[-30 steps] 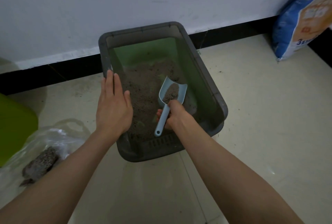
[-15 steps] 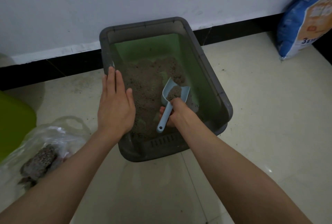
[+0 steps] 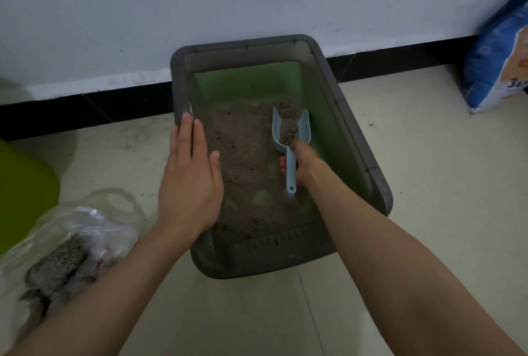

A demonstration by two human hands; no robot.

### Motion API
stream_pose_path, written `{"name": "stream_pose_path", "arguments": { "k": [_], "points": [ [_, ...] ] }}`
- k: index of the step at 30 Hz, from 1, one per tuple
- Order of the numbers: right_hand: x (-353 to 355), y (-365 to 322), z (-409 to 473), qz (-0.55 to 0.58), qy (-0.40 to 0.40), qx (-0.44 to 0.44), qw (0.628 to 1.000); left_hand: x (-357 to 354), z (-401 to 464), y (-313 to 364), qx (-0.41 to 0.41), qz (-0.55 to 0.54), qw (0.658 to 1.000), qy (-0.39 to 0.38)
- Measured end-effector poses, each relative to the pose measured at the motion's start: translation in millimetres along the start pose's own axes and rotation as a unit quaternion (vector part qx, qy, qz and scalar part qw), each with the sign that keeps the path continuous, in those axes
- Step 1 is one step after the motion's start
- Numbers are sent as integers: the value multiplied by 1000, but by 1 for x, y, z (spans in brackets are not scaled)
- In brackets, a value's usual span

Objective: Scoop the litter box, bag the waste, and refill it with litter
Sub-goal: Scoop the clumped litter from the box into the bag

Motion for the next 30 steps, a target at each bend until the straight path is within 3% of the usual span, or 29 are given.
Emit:
{"name": "stream_pose_path", "arguments": {
  "k": [18, 30],
  "points": [
    [-10, 1, 30, 56, -23, 41, 997, -2, 1, -1, -13, -13, 1000, 10],
    [5, -8, -38, -26, -61, 122, 990, 4, -1, 2, 12, -2, 1000, -12]
  ]
}}
Point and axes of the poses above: each hand's wrist, its own z-axis towards the middle knuckle, its own x-axis out of the back of the hand, y = z × x, the point moved 1 cm from there along z, towards the middle knuckle, and after that the axes turned 11 degrees about x, right-handed, at the moved point
